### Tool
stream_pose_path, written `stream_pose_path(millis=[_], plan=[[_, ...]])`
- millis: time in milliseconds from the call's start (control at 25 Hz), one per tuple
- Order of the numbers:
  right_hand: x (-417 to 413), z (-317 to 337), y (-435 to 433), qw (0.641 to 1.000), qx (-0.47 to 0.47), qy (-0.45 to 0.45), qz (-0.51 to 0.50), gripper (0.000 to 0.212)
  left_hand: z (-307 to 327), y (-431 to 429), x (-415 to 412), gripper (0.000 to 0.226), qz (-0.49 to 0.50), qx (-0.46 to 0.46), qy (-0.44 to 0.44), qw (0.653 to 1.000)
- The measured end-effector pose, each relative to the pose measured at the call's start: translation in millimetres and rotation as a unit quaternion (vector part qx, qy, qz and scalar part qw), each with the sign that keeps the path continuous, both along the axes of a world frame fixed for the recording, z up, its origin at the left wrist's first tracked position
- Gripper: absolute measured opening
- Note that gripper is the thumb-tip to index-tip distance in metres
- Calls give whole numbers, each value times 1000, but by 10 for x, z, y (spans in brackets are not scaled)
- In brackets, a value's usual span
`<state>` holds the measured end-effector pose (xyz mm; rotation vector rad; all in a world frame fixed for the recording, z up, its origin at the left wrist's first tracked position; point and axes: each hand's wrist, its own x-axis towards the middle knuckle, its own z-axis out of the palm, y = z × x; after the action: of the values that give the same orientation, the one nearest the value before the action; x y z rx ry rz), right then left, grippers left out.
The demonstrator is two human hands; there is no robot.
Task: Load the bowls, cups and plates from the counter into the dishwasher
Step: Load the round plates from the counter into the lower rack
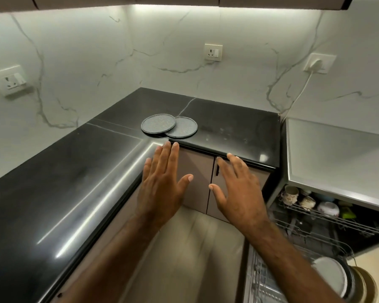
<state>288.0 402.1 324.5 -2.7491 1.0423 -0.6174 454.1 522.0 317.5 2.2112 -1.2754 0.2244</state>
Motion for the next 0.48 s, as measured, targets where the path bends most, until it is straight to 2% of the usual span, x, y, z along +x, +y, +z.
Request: stream_pose_path(millis=[480], plan=[[1407, -67, -1216, 998, -4, -29, 60, 73, -67, -914, 1295, 86, 55, 10, -37, 998]])
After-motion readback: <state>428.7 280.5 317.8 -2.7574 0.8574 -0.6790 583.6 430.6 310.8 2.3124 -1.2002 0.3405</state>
